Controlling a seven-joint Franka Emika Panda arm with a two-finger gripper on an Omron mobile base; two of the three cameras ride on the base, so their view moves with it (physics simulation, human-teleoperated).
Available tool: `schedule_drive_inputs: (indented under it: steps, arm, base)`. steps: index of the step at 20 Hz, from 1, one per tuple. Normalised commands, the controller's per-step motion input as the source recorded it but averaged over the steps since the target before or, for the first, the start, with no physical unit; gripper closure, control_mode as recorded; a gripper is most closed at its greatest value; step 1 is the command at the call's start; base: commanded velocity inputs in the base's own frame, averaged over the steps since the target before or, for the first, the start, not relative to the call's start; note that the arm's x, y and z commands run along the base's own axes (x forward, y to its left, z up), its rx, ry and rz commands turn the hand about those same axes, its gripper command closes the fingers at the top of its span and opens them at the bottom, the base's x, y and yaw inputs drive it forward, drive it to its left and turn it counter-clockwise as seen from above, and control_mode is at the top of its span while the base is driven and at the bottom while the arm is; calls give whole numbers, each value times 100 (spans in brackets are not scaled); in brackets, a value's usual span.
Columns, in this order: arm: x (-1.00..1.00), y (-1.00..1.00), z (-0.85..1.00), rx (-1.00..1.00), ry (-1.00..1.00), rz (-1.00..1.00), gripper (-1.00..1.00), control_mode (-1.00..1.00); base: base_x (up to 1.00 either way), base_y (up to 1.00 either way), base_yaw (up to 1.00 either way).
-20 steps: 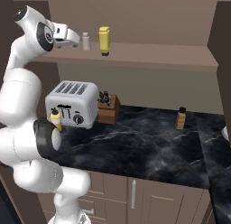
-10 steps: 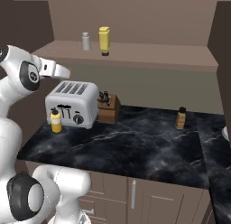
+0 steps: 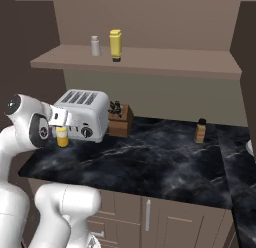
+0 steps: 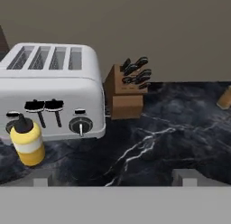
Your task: There are various items on the counter. Only move the condiments/shakers into the cabinet.
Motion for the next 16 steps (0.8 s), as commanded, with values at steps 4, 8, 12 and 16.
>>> schedule_drive_inputs:
  steps: [4,8,12,16]
  arm:
    - [4,0,-84,42,18,26,-100,-100]
    - [32,16,-63,15,16,16,-100,-100]
    - [29,26,-28,-2,8,0,-100,-100]
    - [57,59,-44,0,6,0,-100,-100]
  base:
    - [0,0,0]
    - [0,0,0]
    - [0,0,0]
    - [0,0,0]
